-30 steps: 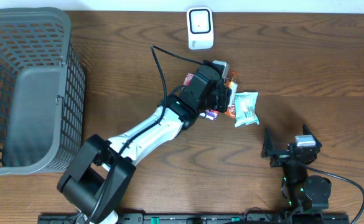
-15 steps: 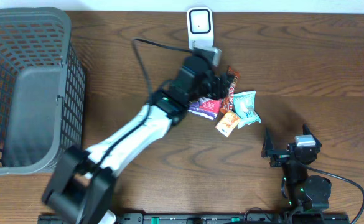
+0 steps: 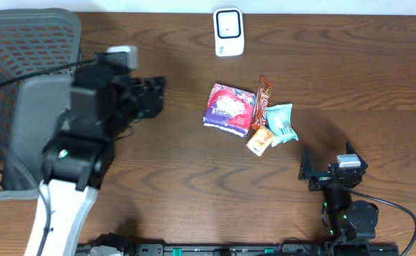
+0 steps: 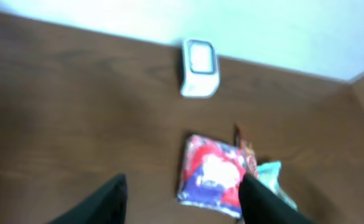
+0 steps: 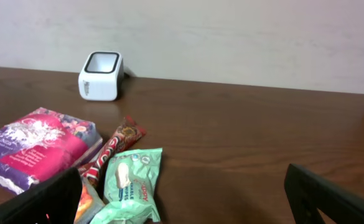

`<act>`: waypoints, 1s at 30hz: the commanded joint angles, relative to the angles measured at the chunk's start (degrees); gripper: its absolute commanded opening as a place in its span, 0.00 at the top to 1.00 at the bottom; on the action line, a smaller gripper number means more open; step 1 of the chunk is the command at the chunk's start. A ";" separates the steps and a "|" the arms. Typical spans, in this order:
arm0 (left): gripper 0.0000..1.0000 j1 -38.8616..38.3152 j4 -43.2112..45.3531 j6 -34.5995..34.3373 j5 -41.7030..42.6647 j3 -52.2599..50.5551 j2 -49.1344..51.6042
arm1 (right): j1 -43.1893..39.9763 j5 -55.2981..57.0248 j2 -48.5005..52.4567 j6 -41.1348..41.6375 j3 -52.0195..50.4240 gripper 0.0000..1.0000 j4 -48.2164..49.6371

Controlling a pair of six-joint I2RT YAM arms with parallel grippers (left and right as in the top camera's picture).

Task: Scan the item barcode

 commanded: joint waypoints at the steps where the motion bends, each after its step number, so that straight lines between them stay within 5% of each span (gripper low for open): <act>1: 0.72 5.79 -8.04 1.88 -2.93 -0.07 -5.33 | 0.50 0.09 -0.09 -0.42 -0.04 0.01 -0.22; 6: 0.92 9.46 -16.87 2.10 -10.01 -0.07 -8.35 | 0.50 0.09 -0.09 -0.44 -0.04 0.01 -0.22; 14: 0.92 9.90 -26.29 4.46 -20.35 -0.07 -6.40 | 0.50 0.09 -0.09 -0.42 -0.04 0.01 -0.22; 24: 0.92 9.90 -26.71 4.44 -35.43 -0.07 -5.90 | 0.50 0.09 -0.09 -0.44 -0.04 0.01 -0.22; 30: 0.92 9.90 -26.45 4.46 -37.00 -0.07 -5.90 | 0.50 0.09 -0.09 -0.44 -0.04 0.01 -0.22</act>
